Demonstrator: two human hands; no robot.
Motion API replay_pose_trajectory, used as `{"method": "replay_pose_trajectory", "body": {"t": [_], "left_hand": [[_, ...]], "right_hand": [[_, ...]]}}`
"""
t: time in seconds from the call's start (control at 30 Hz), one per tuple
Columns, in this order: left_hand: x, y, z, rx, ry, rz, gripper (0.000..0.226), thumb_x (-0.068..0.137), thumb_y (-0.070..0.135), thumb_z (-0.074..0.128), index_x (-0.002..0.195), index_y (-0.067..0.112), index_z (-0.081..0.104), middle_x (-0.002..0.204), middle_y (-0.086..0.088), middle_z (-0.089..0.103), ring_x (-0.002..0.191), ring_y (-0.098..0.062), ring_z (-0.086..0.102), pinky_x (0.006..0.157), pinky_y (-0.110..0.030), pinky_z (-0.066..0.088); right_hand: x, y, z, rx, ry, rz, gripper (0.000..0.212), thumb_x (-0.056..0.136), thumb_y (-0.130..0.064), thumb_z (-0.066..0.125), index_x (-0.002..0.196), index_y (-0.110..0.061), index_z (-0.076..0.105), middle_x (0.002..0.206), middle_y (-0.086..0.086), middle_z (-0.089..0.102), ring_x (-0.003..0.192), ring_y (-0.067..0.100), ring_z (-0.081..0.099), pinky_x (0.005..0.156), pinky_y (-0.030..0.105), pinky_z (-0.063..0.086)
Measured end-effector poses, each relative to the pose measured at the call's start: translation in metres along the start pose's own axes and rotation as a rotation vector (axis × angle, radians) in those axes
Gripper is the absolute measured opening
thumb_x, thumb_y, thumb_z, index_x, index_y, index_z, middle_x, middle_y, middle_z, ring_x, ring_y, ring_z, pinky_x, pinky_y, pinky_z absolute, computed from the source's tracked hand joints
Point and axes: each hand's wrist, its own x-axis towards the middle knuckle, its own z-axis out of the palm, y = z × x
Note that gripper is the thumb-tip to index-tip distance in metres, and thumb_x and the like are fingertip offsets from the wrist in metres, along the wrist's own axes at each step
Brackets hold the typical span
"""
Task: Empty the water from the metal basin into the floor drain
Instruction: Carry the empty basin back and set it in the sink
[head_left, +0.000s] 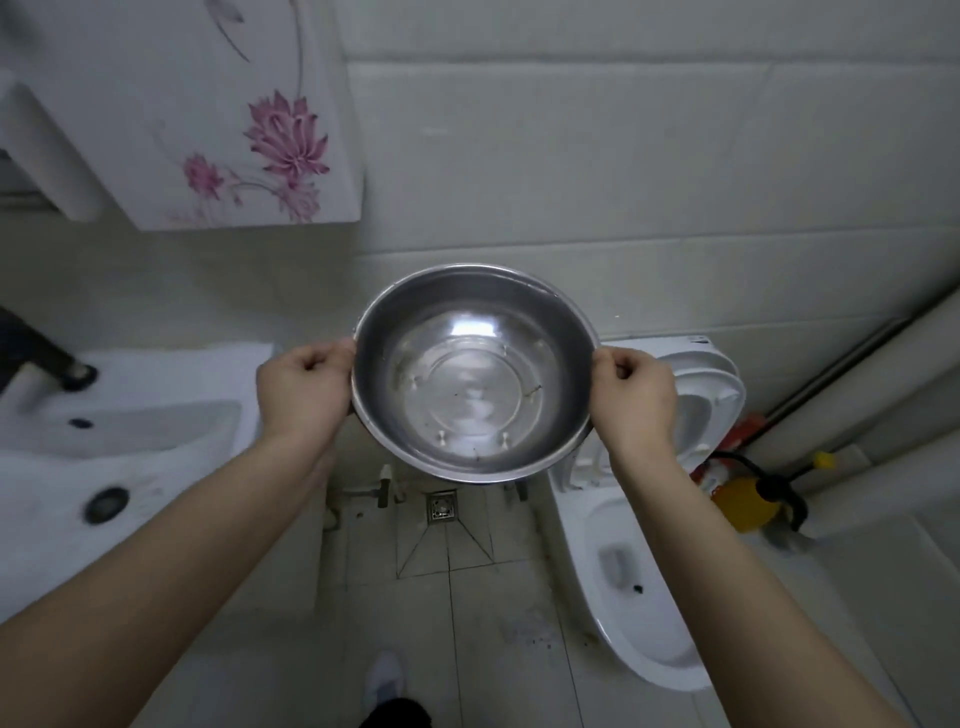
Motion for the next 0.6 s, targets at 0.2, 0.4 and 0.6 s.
{"method": "replay_pose_trajectory", "body": {"t": [0.2,0.4,0.6], "left_hand": [[-0.026,0.052,-0.057,-0.067,0.058,0.005,0.017,0.091,0.017,0.073,0.074,0.013,0.073,0.069,-0.003,0.07,0.06,-0.017,0.062,0.049,-0.022,0.057],[-0.044,0.09,-0.129,-0.111,0.114,-0.003,0.017,0.092,0.015,0.072,0.078,0.005,0.072,0.079,-0.017,0.064,0.067,-0.024,0.056,0.046,-0.022,0.057],[-0.041,0.121,-0.216,-0.164,0.201,0.042,0.02,0.09,0.017,0.074,0.075,0.005,0.071,0.071,-0.013,0.062,0.056,-0.019,0.053,0.042,-0.019,0.053]], "right_hand": [[-0.03,-0.055,-0.015,0.032,-0.084,-0.085,0.037,0.096,-0.022,0.051,0.06,-0.015,0.044,0.055,0.001,0.04,0.059,0.02,0.037,0.06,0.033,0.035],[-0.066,-0.117,-0.014,0.065,-0.178,-0.169,0.043,0.093,-0.021,0.054,0.052,-0.018,0.042,0.048,-0.005,0.039,0.055,0.018,0.036,0.056,0.03,0.032],[-0.116,-0.18,0.021,0.117,-0.244,-0.241,0.043,0.091,-0.019,0.055,0.05,-0.016,0.043,0.049,0.001,0.042,0.062,0.023,0.046,0.069,0.033,0.041]]}}
